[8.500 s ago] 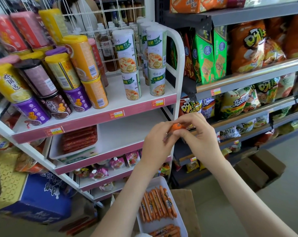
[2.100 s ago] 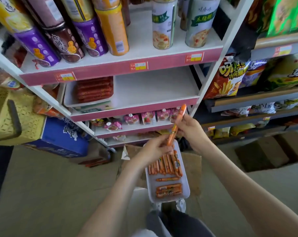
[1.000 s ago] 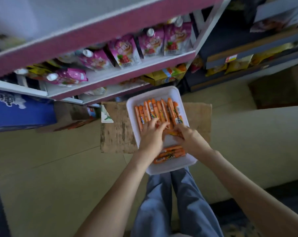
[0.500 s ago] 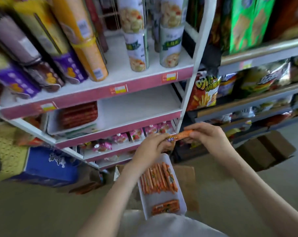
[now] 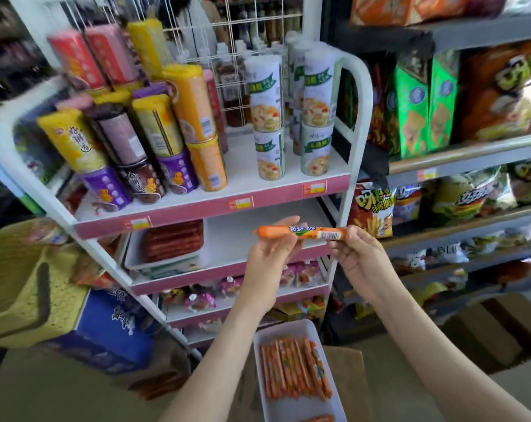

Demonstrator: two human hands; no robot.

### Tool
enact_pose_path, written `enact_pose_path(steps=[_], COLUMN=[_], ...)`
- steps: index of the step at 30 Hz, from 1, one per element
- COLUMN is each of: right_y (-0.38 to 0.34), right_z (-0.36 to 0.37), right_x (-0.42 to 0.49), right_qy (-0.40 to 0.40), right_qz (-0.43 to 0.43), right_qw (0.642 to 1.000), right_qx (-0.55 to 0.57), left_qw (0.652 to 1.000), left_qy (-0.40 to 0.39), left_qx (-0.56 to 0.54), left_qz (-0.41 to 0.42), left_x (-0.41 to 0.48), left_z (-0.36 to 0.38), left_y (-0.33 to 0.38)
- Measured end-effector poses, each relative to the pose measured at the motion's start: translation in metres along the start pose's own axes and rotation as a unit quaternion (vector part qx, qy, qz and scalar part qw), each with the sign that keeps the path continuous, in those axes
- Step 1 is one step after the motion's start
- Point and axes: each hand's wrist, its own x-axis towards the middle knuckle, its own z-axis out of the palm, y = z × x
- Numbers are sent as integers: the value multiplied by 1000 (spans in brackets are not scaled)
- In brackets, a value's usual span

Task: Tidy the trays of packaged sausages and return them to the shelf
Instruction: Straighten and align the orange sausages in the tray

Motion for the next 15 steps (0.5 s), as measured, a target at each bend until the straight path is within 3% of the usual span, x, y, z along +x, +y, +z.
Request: enact_pose_path(steps=[4, 8, 10, 12, 15], right_y=[8, 6, 1, -8, -28], right_z=[5, -5, -10, -12, 0], right_x=[-3, -6, -7, -9, -18], right_qy=[-39, -62, -68, -52, -56], right_qz=[31, 52, 41, 1, -111], right_qw=[999, 996, 984, 946, 910], right_qx=[21, -29, -159, -320, -395], left_qw=[996, 998, 998, 989, 935], left_qy=[-27, -34, -21, -12, -9], left_qx=[-68, -38, 25, 130, 335], left_qz=[42, 43, 44, 67, 113], left_x=[-1, -3, -3, -2, 3], left_z=[12, 16, 19, 21, 22], left_y=[6, 8, 7, 7, 6])
